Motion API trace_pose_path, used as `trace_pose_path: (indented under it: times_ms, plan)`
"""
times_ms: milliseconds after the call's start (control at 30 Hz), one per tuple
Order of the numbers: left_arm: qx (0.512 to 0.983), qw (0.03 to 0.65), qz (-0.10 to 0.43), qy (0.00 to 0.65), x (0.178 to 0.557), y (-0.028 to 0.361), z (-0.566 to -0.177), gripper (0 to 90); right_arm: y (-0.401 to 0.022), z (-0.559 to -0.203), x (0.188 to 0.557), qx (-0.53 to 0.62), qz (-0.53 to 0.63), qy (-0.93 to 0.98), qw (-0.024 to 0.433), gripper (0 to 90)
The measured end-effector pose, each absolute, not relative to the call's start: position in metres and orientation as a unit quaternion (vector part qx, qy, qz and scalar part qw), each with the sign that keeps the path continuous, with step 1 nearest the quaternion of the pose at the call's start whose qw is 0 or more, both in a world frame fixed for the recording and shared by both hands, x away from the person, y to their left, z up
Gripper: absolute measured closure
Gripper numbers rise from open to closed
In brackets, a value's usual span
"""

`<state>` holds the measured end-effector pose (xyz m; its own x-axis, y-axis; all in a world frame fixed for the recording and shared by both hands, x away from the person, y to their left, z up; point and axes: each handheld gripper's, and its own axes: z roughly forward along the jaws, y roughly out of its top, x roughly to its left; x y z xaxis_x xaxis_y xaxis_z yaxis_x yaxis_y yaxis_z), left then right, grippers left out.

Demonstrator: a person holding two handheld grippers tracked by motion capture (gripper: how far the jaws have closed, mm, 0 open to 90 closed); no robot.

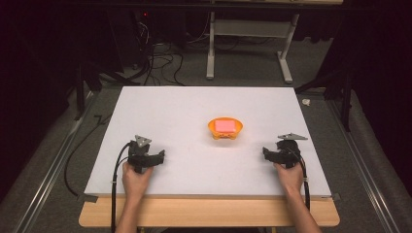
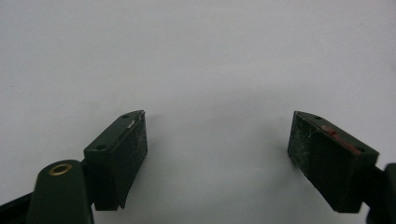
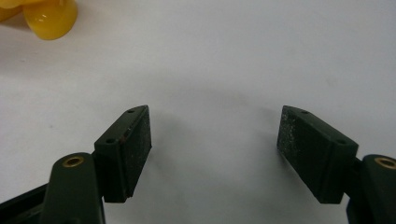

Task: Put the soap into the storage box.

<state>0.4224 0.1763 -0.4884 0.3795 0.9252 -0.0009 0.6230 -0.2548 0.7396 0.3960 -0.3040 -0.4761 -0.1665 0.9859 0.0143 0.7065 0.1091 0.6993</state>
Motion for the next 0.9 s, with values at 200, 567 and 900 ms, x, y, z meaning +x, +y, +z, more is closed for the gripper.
trace_pose_path:
  times_ms: [200, 567, 900]
  plan:
    - [0.759, 0.336, 0.225, 0.510, 0.4224, 0.1762, -0.4884, 20.2, -0.3016, -0.4785, 0.3968, 0.594, 0.283, 0.711, 0.248, 26.5]
    - [0.759, 0.336, 0.226, 0.510, 0.4223, 0.1761, -0.4885, 20.2, -0.3020, -0.4820, 0.3945, 0.588, 0.292, 0.709, 0.258, 25.8]
    - [0.759, 0.337, 0.225, 0.510, 0.4224, 0.1763, -0.4885, 20.2, -0.3023, -0.4822, 0.3946, 0.588, 0.293, 0.708, 0.258, 25.8]
